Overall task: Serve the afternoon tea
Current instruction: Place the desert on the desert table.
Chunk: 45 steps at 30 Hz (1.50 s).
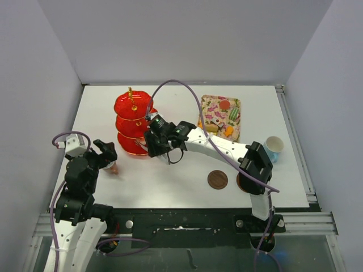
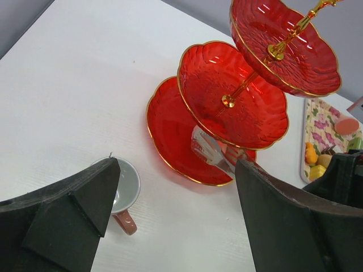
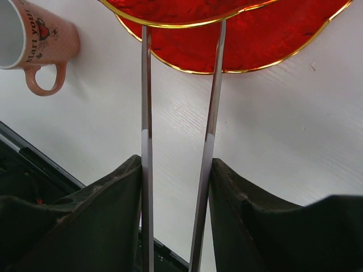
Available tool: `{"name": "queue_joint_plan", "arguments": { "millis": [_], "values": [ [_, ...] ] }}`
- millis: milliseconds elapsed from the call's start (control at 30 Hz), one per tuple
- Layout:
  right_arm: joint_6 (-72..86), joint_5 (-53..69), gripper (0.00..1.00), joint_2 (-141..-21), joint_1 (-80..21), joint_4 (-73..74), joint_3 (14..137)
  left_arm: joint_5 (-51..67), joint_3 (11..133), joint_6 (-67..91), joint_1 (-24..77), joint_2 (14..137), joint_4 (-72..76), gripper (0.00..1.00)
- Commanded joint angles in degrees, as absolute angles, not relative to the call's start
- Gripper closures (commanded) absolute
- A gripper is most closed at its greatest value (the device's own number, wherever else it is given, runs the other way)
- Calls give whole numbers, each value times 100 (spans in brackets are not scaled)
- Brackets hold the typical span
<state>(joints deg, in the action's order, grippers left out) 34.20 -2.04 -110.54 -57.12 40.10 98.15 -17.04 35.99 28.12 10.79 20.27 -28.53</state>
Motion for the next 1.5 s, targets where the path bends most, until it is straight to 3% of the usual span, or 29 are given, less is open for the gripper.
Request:
{"name": "queue_joint_plan", "arguments": {
  "millis": [0, 667, 1467],
  "values": [
    [3594, -324, 74, -11213, -5814, 3598, 10211, -1767, 3691, 2839, 1063, 1961, -2655, 18],
    [4040, -1461, 72, -12142, -6112, 3050, 11018, -1927, 3727, 2891, 1096, 1932, -2742, 18],
    [3926, -2503, 72, -11994, -6576, 2044, 10123, -1923, 3718, 2900, 1116, 1915, -2742, 18]
  ]
}}
